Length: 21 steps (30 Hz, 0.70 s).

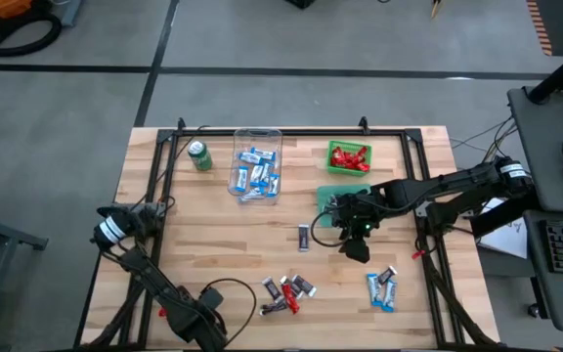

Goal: Sort candy
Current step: Put the white candy into the transparent bin

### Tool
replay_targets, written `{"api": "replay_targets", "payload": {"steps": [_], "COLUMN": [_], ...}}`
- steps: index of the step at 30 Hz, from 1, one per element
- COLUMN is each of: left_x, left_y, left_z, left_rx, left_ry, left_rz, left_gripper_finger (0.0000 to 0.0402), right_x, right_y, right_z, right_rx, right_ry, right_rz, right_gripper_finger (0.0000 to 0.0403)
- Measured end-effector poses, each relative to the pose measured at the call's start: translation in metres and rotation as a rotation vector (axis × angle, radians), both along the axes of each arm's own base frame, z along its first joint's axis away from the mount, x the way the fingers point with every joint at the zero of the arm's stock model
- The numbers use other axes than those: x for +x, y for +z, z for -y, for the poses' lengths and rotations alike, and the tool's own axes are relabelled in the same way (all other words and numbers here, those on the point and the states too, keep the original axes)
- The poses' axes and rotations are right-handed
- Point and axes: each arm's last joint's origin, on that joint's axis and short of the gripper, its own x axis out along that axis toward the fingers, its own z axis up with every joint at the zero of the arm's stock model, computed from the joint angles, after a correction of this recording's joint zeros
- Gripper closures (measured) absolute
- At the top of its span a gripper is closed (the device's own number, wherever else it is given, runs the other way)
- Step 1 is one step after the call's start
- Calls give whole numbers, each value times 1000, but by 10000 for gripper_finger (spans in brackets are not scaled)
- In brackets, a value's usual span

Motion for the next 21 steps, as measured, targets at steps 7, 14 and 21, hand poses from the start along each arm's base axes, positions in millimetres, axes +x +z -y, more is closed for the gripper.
{"api": "replay_targets", "payload": {"steps": [7,14,21], "left_x": [-3,-4,0], "left_y": [0,7,19], "left_z": [4,1,-8], "left_rx": [19,67,159], "left_ry": [-31,-64,-138], "left_rz": [37,80,204], "left_gripper_finger": [339,393,401], "right_x": [0,0,0], "right_y": [0,0,-1], "right_z": [0,0,-1], "right_rx": [-1,-2,-4], "right_ry": [2,5,8], "right_rz": [0,0,-2], "right_gripper_finger": [206,207,206]}}
